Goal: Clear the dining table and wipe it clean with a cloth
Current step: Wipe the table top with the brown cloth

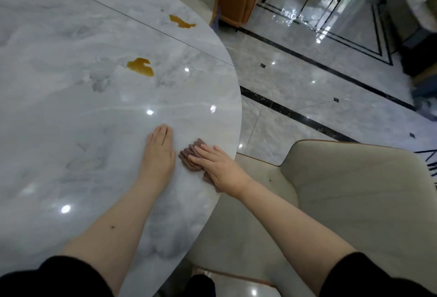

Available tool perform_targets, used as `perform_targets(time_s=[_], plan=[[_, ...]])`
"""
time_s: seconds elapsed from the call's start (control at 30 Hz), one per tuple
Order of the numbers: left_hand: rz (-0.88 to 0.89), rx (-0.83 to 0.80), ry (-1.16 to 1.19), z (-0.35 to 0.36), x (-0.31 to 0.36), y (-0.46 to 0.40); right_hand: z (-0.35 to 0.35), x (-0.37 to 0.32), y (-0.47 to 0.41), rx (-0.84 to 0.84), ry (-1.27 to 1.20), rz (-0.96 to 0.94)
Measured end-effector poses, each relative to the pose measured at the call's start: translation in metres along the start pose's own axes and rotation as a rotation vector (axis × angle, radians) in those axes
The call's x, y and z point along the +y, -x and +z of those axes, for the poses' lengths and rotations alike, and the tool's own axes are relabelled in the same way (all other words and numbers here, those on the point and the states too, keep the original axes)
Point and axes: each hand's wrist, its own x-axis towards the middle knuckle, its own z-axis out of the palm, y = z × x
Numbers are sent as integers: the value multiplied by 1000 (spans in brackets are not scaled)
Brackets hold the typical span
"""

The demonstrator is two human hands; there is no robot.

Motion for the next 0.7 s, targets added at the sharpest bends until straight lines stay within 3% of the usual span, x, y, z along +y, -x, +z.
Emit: perform_targets(time_s=[0.2, 0.33, 0.53, 0.7], plan=[[7, -44, -60, 4, 22, 40, 5, -11, 64, 40, 22, -31], [33, -97, 80, 0, 50, 57, 3, -20, 92, 77, 24, 16], [65, -201, 275, -16, 94, 67, -18, -51, 109, 418, -675, 535], [9, -260, 481, -25, 136, 66, -42, -59, 123, 616, -1084, 686]])
